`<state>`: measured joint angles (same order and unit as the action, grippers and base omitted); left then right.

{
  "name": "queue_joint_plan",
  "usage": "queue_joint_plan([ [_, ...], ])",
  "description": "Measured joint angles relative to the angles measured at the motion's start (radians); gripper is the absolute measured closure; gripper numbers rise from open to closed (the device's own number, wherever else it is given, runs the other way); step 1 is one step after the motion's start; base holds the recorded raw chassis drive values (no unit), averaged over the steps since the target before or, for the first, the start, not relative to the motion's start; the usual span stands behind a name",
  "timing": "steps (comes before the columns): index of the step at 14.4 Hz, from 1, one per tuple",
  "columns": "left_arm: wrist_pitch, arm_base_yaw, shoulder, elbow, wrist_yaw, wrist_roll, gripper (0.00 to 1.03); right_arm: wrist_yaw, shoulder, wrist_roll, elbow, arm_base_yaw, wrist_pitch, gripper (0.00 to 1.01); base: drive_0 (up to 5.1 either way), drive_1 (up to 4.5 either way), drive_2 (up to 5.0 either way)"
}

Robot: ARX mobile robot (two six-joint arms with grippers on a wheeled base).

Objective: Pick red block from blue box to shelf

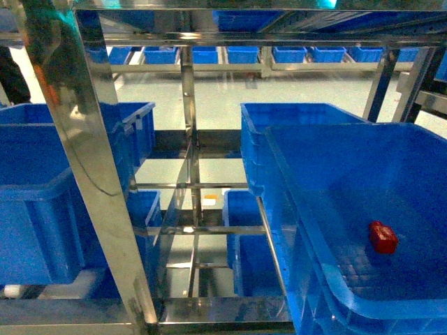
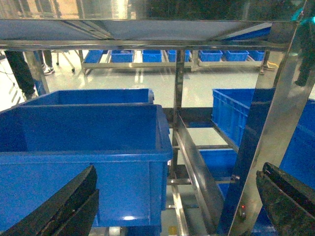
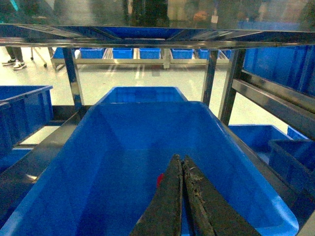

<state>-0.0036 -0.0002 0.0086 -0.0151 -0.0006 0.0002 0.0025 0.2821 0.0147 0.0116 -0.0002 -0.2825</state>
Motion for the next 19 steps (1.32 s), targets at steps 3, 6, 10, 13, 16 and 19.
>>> queue_joint_plan([
  [3, 0.000, 0.000, 0.000, 0.000, 0.000, 0.000, 0.05, 0.000, -0.045, 0.000, 0.000, 0.000, 0.044, 0.99, 0.0, 0.00, 0.0],
  [6, 0.000, 0.000, 0.000, 0.000, 0.000, 0.000, 0.05, 0.000, -0.100, 0.000, 0.000, 0.000, 0.099, 0.99, 0.0, 0.00, 0.0],
  [10, 0.000, 0.000, 0.000, 0.000, 0.000, 0.000, 0.05, -0.002, -0.276, 0.000, 0.004, 0.000, 0.277, 0.99, 0.0, 0.00, 0.0],
  [13, 0.000, 0.000, 0.000, 0.000, 0.000, 0.000, 0.05, -0.003, -0.277, 0.000, 0.000, 0.000, 0.287, 0.99, 0.0, 0.00, 0.0],
  [16, 0.000, 0.000, 0.000, 0.000, 0.000, 0.000, 0.05, -0.003, -0.277, 0.000, 0.000, 0.000, 0.286, 0.99, 0.0, 0.00, 0.0],
  [19, 0.000, 0.000, 0.000, 0.000, 0.000, 0.000, 0.05, -0.003, -0.277, 0.000, 0.000, 0.000, 0.286, 0.99, 0.0, 0.00, 0.0],
])
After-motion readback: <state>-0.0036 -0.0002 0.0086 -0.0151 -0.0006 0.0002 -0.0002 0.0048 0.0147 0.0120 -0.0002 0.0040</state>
